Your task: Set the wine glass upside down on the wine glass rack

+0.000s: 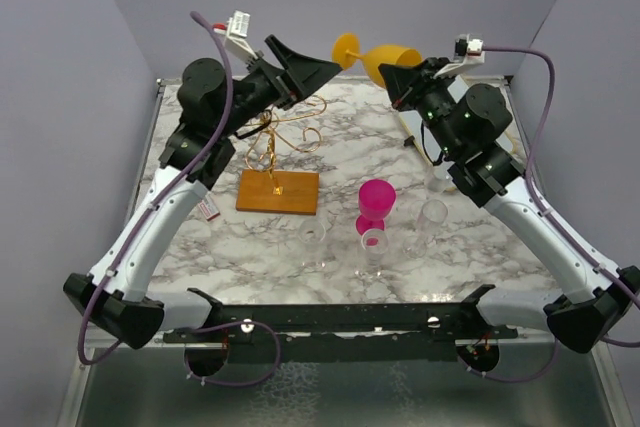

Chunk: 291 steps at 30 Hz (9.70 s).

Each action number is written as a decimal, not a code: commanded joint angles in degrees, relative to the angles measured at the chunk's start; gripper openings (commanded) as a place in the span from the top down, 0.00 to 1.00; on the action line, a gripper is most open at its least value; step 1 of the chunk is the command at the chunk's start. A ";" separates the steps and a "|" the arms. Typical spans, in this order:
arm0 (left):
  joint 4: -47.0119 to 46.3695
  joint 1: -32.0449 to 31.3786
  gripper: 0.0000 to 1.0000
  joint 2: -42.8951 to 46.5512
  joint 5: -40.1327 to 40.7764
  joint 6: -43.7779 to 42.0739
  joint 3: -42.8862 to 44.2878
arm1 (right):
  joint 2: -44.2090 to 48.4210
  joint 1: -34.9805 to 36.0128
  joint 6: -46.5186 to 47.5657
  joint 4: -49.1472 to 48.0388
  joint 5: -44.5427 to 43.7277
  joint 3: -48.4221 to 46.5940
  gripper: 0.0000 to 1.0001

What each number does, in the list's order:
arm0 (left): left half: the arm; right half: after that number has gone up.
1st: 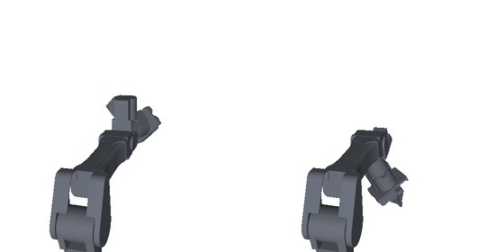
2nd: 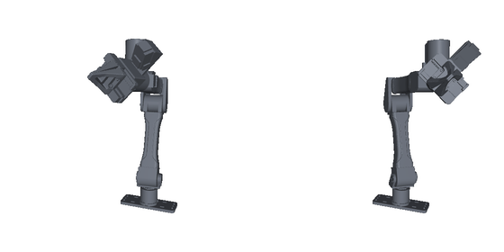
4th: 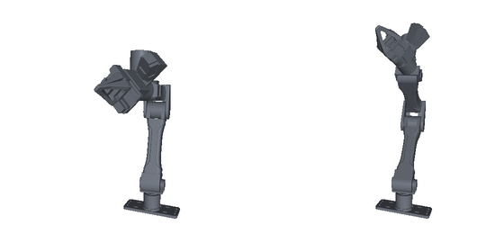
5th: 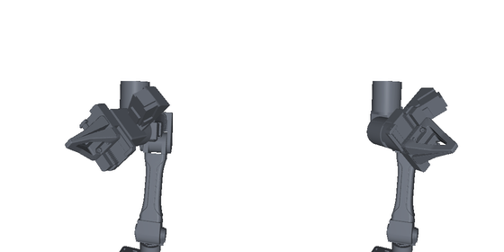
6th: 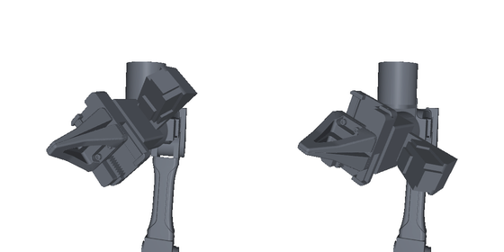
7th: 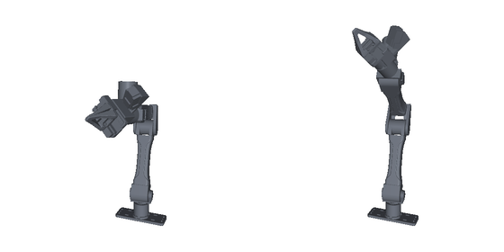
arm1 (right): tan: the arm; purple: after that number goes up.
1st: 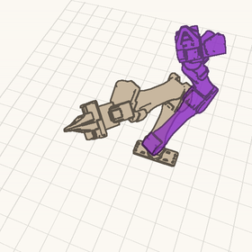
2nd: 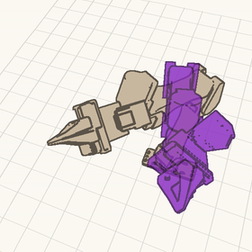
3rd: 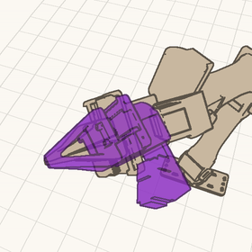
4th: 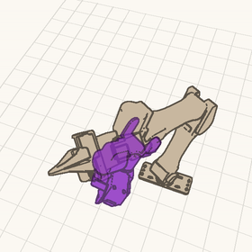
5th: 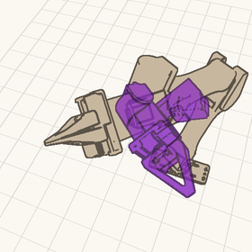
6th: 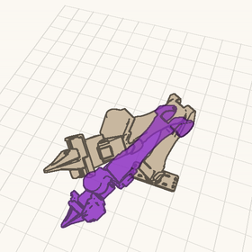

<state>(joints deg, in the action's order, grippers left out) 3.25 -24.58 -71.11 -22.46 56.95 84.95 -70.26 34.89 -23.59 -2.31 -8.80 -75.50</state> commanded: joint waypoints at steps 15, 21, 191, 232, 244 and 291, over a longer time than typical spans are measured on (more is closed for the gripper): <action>-17.95 -13.20 0.24 -12.68 24.71 21.90 3.97 | 4.54 0.34 -13.12 -12.14 4.68 -0.23 0.99; -17.97 -13.75 0.40 -13.64 30.07 25.00 4.11 | 5.52 0.31 -15.41 -12.35 7.36 0.81 0.99; 2.85 2.51 1.00 31.29 42.14 -46.22 -38.61 | 6.83 0.35 -10.07 3.61 9.55 3.84 0.43; -2.71 2.44 1.00 35.92 32.93 -55.45 -41.13 | -37.04 17.17 -37.13 32.56 21.93 -42.74 0.48; -2.97 2.51 1.00 35.33 31.42 -57.27 -40.03 | -41.45 20.30 -42.35 33.25 15.90 -47.14 0.59; 35.29 2.57 0.52 30.12 45.41 -2.55 -12.54 | -47.58 20.52 -50.99 19.66 18.20 -49.41 0.99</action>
<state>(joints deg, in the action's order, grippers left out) 38.02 -22.20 -41.69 18.57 52.45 70.98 -116.14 55.07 -75.33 21.58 7.22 -121.62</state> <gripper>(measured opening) 0.493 0.018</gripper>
